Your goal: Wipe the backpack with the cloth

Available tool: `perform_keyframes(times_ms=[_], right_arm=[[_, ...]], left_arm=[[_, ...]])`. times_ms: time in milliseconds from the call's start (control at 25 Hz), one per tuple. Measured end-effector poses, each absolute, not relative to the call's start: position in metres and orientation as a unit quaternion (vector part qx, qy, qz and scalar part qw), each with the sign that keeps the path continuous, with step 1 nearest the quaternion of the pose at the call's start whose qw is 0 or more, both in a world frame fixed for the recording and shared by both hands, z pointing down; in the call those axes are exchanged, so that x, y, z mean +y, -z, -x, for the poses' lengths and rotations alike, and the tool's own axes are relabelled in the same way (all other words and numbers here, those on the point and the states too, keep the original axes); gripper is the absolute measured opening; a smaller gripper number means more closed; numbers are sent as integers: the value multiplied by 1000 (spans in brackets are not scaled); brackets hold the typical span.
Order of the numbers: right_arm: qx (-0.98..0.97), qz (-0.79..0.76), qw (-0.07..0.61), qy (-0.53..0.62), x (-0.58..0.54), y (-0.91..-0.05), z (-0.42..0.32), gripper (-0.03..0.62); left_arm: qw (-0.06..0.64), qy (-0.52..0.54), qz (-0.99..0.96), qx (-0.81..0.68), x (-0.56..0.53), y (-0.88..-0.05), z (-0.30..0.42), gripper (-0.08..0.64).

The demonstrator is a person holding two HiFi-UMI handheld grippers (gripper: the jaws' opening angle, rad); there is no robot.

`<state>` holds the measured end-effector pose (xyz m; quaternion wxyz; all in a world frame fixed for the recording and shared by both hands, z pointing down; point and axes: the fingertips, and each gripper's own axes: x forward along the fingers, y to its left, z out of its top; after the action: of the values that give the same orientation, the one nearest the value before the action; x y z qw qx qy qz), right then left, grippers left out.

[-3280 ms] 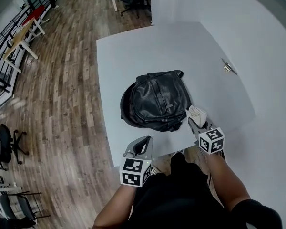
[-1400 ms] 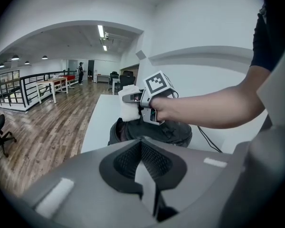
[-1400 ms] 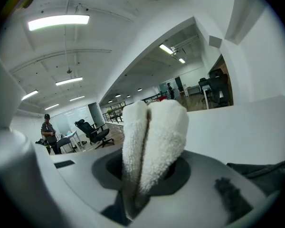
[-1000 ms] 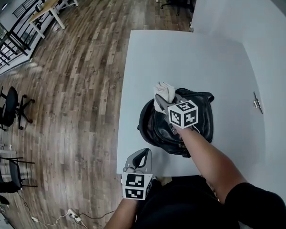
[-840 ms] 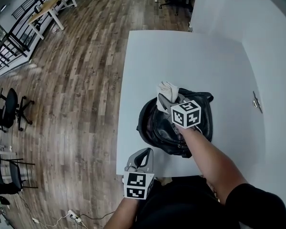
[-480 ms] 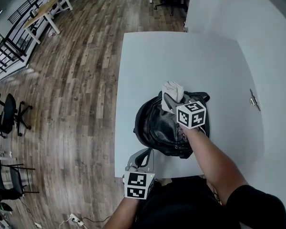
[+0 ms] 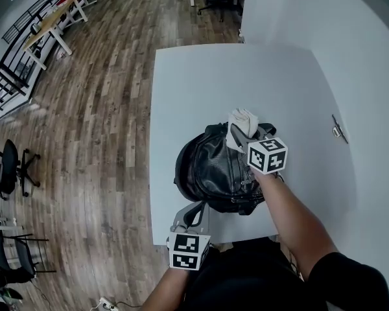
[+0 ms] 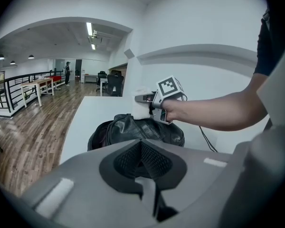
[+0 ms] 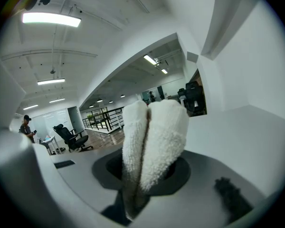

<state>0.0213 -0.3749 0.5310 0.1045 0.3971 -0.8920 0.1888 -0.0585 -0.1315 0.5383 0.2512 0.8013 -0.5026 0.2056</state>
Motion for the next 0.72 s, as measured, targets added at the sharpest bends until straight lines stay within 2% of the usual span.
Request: perform_keyframes(times_ms=[720], right_arm=[[-866,-458,83,-181,-383,-516,-100,84]], left_arm=[[241,-206,-817,-482,-139,-534,34,8]])
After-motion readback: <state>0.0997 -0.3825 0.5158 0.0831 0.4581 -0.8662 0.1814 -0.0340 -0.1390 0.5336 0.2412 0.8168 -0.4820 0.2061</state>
